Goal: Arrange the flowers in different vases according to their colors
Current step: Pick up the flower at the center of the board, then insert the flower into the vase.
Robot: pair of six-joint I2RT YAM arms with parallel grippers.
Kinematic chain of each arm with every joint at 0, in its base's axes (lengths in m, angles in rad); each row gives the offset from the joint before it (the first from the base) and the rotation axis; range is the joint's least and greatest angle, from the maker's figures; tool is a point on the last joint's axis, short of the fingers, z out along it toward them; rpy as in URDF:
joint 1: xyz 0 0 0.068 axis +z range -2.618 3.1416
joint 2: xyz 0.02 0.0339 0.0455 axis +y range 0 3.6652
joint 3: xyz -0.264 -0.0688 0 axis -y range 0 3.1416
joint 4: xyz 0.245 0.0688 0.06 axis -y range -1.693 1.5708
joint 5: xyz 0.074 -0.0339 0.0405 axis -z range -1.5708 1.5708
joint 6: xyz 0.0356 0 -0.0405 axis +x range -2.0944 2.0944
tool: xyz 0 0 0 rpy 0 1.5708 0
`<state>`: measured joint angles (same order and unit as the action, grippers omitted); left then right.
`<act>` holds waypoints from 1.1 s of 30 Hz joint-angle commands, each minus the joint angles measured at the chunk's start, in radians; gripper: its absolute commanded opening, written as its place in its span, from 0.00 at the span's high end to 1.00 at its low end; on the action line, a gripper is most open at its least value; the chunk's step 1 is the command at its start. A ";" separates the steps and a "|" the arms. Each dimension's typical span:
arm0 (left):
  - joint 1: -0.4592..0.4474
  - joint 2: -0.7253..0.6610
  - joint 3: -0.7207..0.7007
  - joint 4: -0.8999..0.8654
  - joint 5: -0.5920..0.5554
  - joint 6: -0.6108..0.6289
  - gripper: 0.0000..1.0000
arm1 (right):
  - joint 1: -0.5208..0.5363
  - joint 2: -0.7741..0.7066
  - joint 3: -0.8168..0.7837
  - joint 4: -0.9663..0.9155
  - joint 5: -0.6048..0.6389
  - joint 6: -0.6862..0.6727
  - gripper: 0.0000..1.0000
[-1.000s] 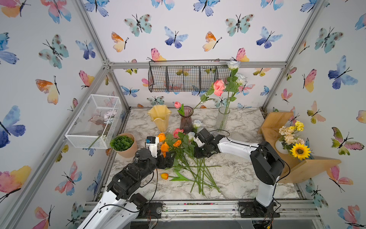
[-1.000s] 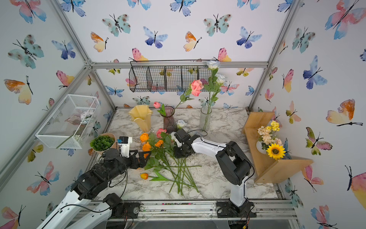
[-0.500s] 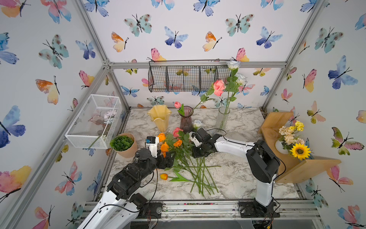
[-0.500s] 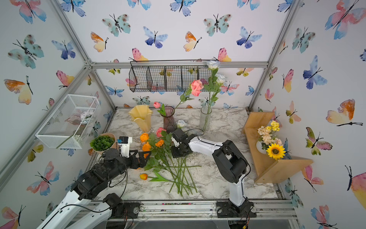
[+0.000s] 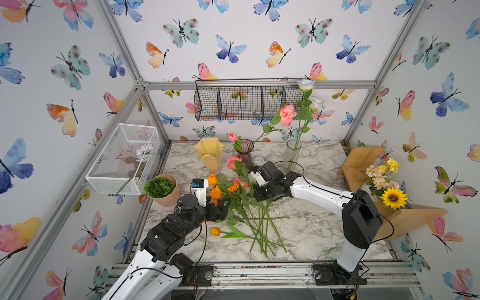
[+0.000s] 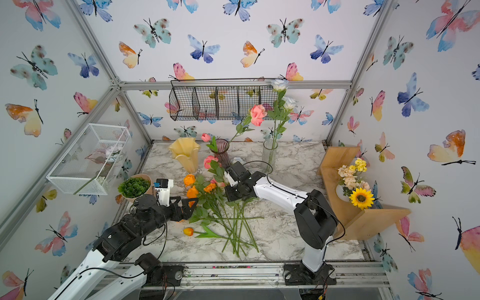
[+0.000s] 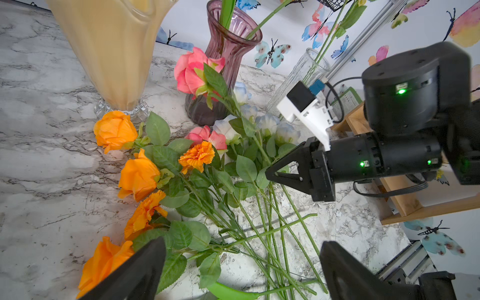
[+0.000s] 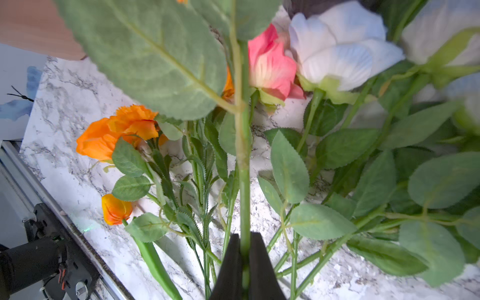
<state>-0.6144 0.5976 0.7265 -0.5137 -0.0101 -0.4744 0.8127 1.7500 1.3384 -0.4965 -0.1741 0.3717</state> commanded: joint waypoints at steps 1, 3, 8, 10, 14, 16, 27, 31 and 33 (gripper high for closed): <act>0.007 -0.007 -0.011 0.014 -0.012 0.008 0.01 | 0.003 -0.057 0.021 -0.035 0.028 -0.047 0.98; 0.007 -0.008 -0.012 0.014 -0.013 0.008 0.01 | 0.003 -0.095 0.019 -0.028 0.020 -0.064 0.98; 0.007 -0.009 -0.011 0.013 -0.016 0.008 0.01 | 0.003 -0.201 0.018 0.007 -0.049 -0.117 0.98; 0.007 -0.006 -0.012 0.013 -0.016 0.007 0.01 | 0.003 -0.239 0.022 0.021 -0.091 -0.148 0.98; 0.011 -0.001 -0.012 0.013 -0.012 0.008 0.01 | 0.003 -0.304 0.022 0.079 -0.153 -0.214 0.98; 0.013 0.001 -0.012 0.014 -0.010 0.008 0.01 | 0.005 -0.330 0.027 0.122 -0.162 -0.239 0.98; 0.016 0.005 -0.011 0.014 -0.010 0.009 0.01 | -0.007 -0.299 0.151 0.477 -0.117 -0.260 0.98; 0.018 0.004 -0.012 0.014 -0.009 0.007 0.01 | -0.039 -0.253 0.171 0.722 -0.046 -0.257 0.98; 0.019 0.004 -0.011 0.014 -0.010 0.008 0.01 | -0.069 -0.195 0.236 0.788 -0.042 -0.242 0.98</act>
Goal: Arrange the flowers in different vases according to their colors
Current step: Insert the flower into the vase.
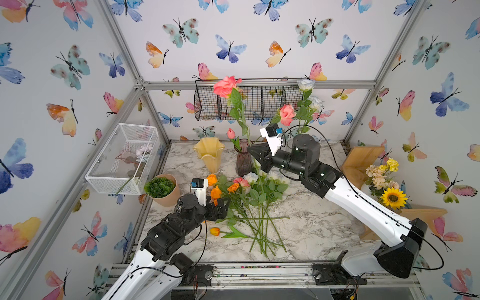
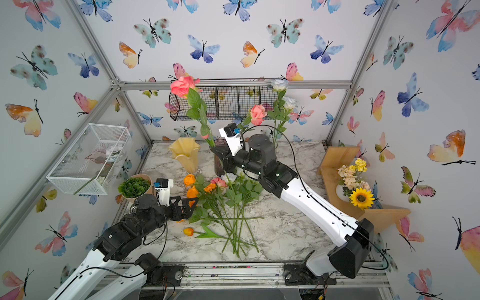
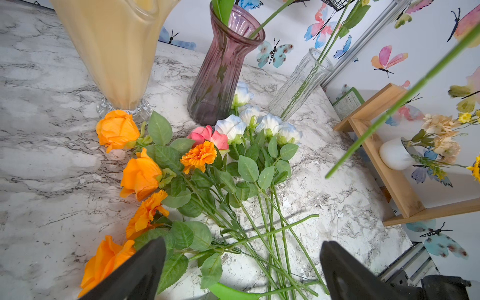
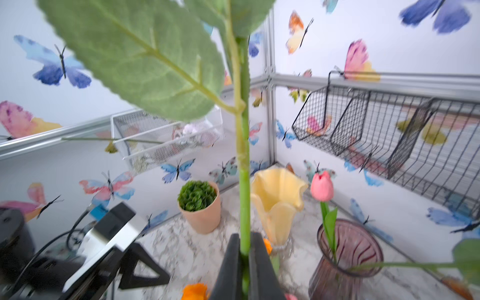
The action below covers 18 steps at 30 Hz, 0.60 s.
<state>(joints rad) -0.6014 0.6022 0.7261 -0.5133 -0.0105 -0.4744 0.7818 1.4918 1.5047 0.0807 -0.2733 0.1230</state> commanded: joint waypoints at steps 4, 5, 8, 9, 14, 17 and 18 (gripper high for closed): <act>0.009 -0.001 -0.011 0.013 -0.005 0.007 0.01 | -0.068 0.184 0.200 0.302 0.092 -0.004 0.98; 0.011 -0.002 -0.011 0.013 -0.004 0.007 0.01 | -0.071 0.215 0.230 0.327 0.108 -0.017 0.98; 0.011 -0.004 -0.011 0.014 -0.004 0.010 0.01 | -0.078 0.301 0.299 0.391 0.144 -0.056 0.98; 0.011 -0.005 -0.011 0.013 -0.005 0.009 0.01 | -0.082 0.334 0.328 0.408 0.146 -0.059 0.98; 0.013 0.003 -0.011 0.016 0.003 0.011 0.01 | -0.088 0.496 0.535 0.393 0.150 -0.080 0.98; 0.018 0.010 -0.011 0.016 0.010 0.012 0.01 | -0.093 0.573 0.635 0.359 0.159 -0.089 0.98; 0.020 0.008 -0.011 0.016 0.009 0.013 0.01 | -0.093 0.589 0.640 0.358 0.162 -0.092 0.98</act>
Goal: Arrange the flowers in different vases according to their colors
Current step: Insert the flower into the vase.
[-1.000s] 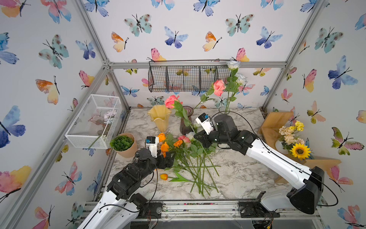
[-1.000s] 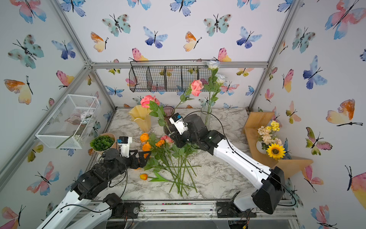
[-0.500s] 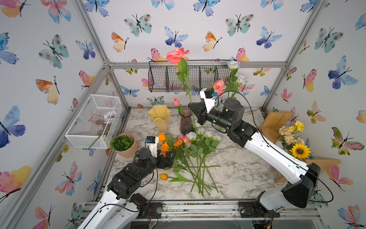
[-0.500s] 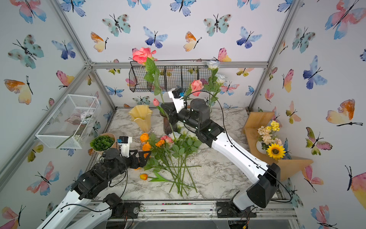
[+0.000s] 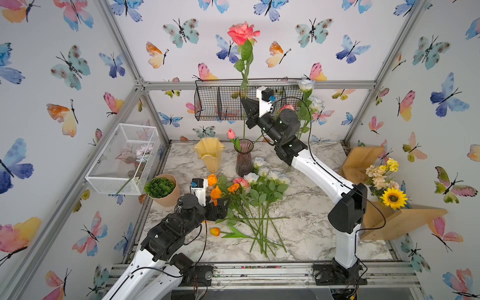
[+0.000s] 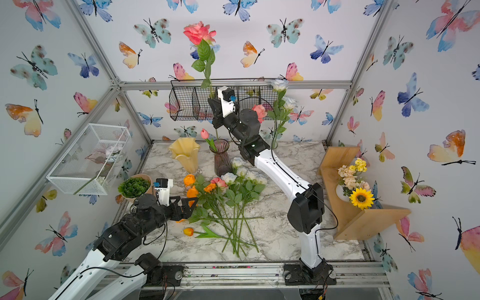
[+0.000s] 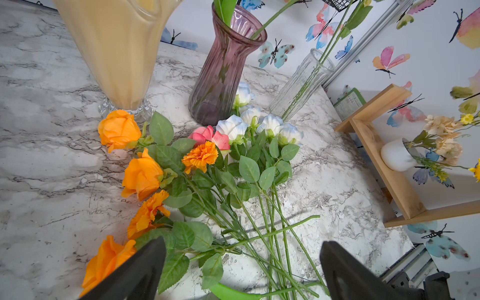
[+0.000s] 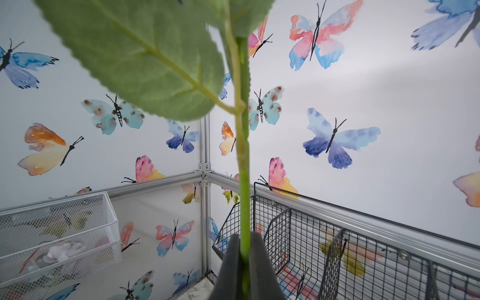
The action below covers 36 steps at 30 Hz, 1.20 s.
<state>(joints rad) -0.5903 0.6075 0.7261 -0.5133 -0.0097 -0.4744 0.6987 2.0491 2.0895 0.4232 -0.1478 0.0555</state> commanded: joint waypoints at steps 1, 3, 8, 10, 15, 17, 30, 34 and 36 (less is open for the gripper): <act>0.010 0.002 -0.011 0.017 0.008 0.011 0.01 | -0.011 0.042 0.051 0.017 0.039 -0.026 0.98; 0.013 -0.002 -0.011 0.016 0.004 0.010 0.01 | -0.011 0.048 0.014 0.032 0.041 -0.025 0.98; 0.019 0.001 -0.012 0.018 0.005 0.011 0.01 | -0.017 0.034 -0.121 0.092 0.063 -0.006 0.98; 0.026 0.007 -0.011 0.019 0.012 0.012 0.01 | -0.022 0.025 -0.170 0.114 0.067 0.013 0.98; 0.047 0.011 -0.013 0.022 0.030 0.015 0.01 | -0.024 0.016 -0.294 0.176 0.106 0.039 0.98; 0.053 0.009 -0.013 0.025 0.033 0.016 0.01 | -0.024 0.021 -0.311 0.173 0.115 0.044 0.98; 0.066 0.008 -0.014 0.027 0.043 0.019 0.01 | -0.024 -0.057 -0.332 0.066 0.185 0.084 0.38; 0.066 0.005 -0.014 0.027 0.044 0.019 0.01 | -0.024 -0.124 -0.349 0.010 0.182 0.104 0.38; 0.066 0.003 -0.014 0.027 0.046 0.020 0.01 | -0.024 -0.165 -0.363 -0.023 0.164 0.120 0.38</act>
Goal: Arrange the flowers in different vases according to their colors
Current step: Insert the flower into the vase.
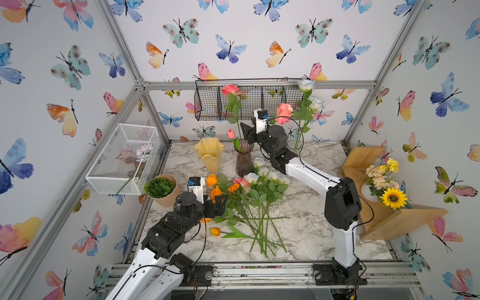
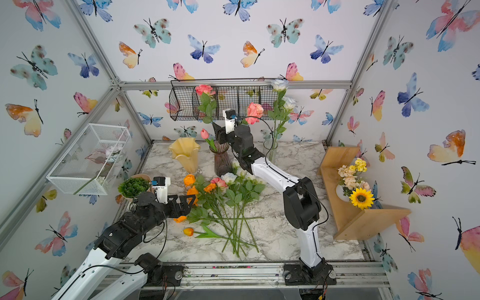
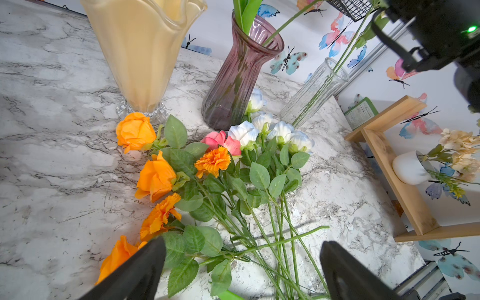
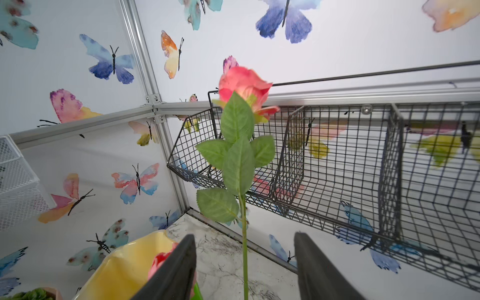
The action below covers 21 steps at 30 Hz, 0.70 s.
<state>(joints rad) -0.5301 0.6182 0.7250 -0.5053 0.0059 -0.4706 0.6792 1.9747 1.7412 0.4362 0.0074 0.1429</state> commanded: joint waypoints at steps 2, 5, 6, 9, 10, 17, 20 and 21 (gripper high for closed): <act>0.005 -0.009 -0.013 0.019 0.030 0.015 0.01 | -0.004 -0.132 -0.025 -0.079 -0.017 0.051 0.38; 0.005 -0.009 -0.013 0.019 0.031 0.016 0.01 | -0.003 -0.202 -0.052 -0.160 -0.055 0.075 0.38; 0.005 -0.009 -0.013 0.019 0.033 0.016 0.01 | -0.003 -0.231 -0.071 -0.189 -0.065 0.088 0.38; 0.005 -0.009 -0.012 0.019 0.034 0.018 0.01 | 0.000 -0.321 -0.142 -0.264 -0.116 0.126 0.39; 0.005 -0.009 -0.013 0.019 0.034 0.017 0.01 | 0.003 -0.347 -0.164 -0.291 -0.135 0.135 0.39; 0.005 -0.012 -0.013 0.019 0.029 0.019 0.01 | 0.037 -0.496 -0.322 -0.588 -0.243 0.260 0.46; 0.005 -0.017 -0.009 0.015 0.020 0.019 0.01 | 0.069 -0.539 -0.396 -0.682 -0.241 0.301 0.48; 0.005 -0.014 -0.003 0.012 0.018 0.020 0.01 | 0.081 -0.551 -0.425 -0.700 -0.244 0.312 0.49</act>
<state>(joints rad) -0.5301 0.6125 0.7242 -0.5049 0.0204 -0.4671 0.7338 1.4540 1.3743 -0.1020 -0.1879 0.3866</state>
